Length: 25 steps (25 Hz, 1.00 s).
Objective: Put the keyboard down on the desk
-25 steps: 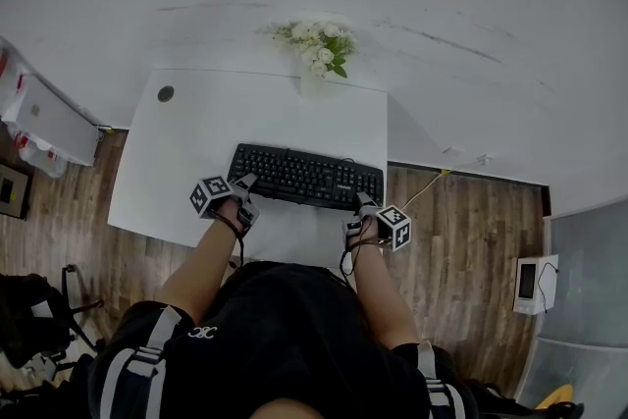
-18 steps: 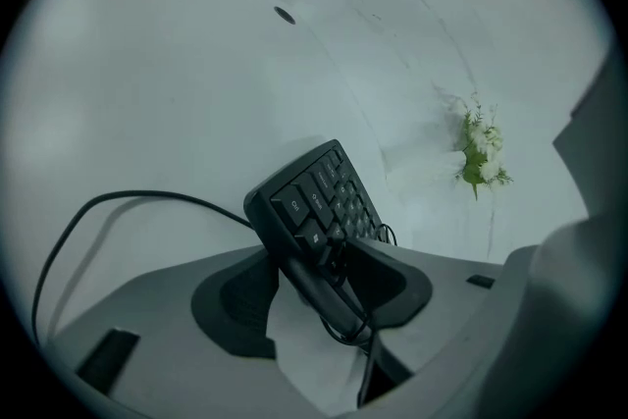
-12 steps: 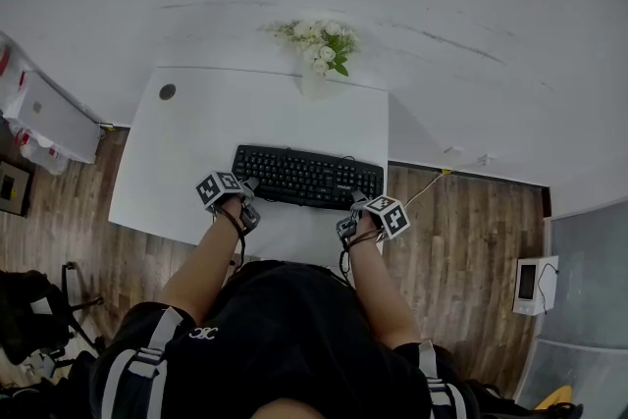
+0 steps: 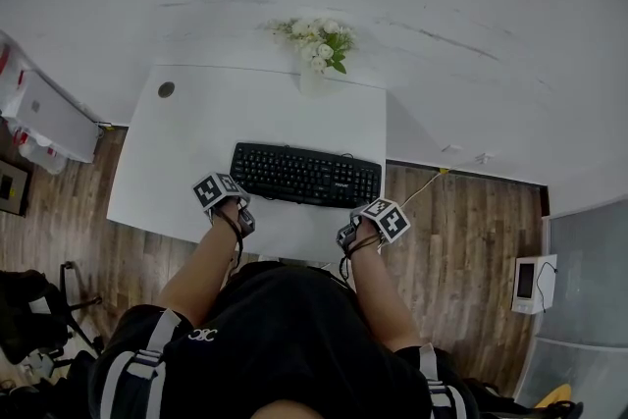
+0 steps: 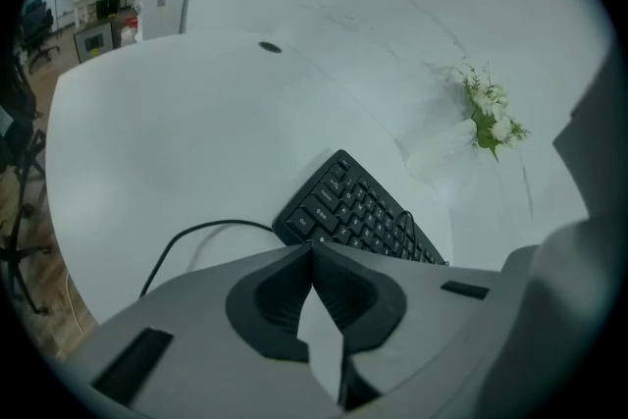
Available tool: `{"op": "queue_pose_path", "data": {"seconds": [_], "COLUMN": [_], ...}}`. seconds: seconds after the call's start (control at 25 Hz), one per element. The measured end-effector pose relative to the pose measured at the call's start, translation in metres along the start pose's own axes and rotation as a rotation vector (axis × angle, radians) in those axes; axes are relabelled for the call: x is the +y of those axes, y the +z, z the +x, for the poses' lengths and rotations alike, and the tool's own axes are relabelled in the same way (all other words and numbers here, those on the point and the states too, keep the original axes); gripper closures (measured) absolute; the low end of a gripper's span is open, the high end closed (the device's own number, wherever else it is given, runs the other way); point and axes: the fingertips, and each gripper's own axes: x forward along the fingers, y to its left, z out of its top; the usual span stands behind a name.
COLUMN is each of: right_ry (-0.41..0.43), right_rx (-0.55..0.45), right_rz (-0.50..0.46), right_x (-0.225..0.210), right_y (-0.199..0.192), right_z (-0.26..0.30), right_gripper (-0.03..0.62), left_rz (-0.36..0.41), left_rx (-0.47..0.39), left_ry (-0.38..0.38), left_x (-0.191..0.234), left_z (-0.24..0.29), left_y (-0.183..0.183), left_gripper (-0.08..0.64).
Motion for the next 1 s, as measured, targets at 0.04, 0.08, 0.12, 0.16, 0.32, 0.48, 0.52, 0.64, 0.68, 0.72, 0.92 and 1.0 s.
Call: {"op": "queue_pose_path", "data": {"seconds": [0.04, 0.08, 0.12, 0.16, 0.32, 0.48, 0.52, 0.64, 0.68, 0.72, 0.92, 1.0], "right_ry": [0.011, 0.029, 0.052, 0.078, 0.206, 0.332, 0.352, 0.435, 0.479, 0.524, 0.639, 0.653], "right_rx": [-0.013, -0.026, -0.038, -0.051, -0.111, -0.180, -0.209, -0.280, -0.298, -0.320, -0.486, -0.593], "right_rz": [-0.030, -0.059, -0.087, -0.113, -0.237, -0.380, -0.427, -0.519, -0.534, -0.552, -0.706, -0.775], "right_x": [0.004, 0.010, 0.017, 0.025, 0.068, 0.114, 0.123, 0.153, 0.165, 0.177, 0.226, 0.242], "right_y": [0.003, 0.005, 0.008, 0.010, 0.016, 0.021, 0.024, 0.031, 0.033, 0.036, 0.048, 0.053], "right_z": [-0.002, -0.004, -0.007, -0.010, -0.026, -0.047, -0.052, -0.068, -0.077, -0.086, -0.133, -0.158], "right_gripper": [0.587, 0.589, 0.589, 0.589, 0.591, 0.591, 0.591, 0.591, 0.592, 0.592, 0.592, 0.592], "left_rz": [0.009, 0.009, 0.004, 0.000, 0.066, 0.333, 0.407, 0.538, 0.565, 0.595, 0.750, 0.817], "left_rx": [-0.007, -0.009, -0.005, 0.002, -0.005, -0.120, -0.162, -0.273, -0.305, -0.338, -0.511, -0.589], "left_ry": [0.002, -0.004, -0.014, -0.023, -0.057, -0.112, -0.120, -0.162, -0.184, -0.208, -0.362, -0.398], "left_x": [-0.001, -0.002, -0.004, -0.006, -0.022, -0.061, -0.072, -0.102, -0.113, -0.124, -0.185, -0.207], "left_z": [-0.002, -0.003, -0.004, -0.004, -0.009, -0.028, -0.035, -0.056, -0.063, -0.071, -0.124, -0.150], "left_y": [0.001, 0.001, 0.000, -0.001, -0.001, 0.018, 0.024, 0.039, 0.043, 0.047, 0.059, 0.062], "left_gripper": [0.558, 0.558, 0.558, 0.558, 0.558, 0.559, 0.560, 0.560, 0.560, 0.560, 0.560, 0.560]}}
